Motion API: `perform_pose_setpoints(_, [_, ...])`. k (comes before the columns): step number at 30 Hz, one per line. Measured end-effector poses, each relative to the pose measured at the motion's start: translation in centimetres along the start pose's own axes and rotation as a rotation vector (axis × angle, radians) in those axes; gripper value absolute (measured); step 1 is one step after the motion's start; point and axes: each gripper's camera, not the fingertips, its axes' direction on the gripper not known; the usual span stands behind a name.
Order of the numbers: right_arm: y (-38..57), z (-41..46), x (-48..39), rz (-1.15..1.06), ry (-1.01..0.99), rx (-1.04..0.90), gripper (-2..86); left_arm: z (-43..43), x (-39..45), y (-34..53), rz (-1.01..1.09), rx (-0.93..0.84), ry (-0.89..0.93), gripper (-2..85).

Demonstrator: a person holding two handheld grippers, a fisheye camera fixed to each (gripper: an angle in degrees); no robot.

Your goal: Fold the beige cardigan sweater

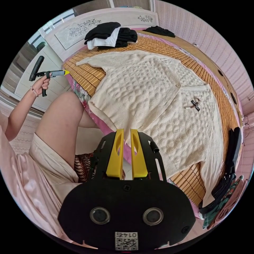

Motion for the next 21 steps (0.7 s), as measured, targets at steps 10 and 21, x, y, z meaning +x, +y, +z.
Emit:
perform_pose_setpoints(10, [-16.3, -1.7, -5.7, -0.395, -0.02, 0.136, 9.5, -2.3, -7.3, -1.3, -0.222, 0.246, 0.019, 6.3])
perform_pose_setpoints(21, [-27.0, 3.8, -14.4, -0.538, -0.056, -0.068, 10.0, 3.9, -8.5, -4.9, -0.268, 0.102, -0.108, 6.7])
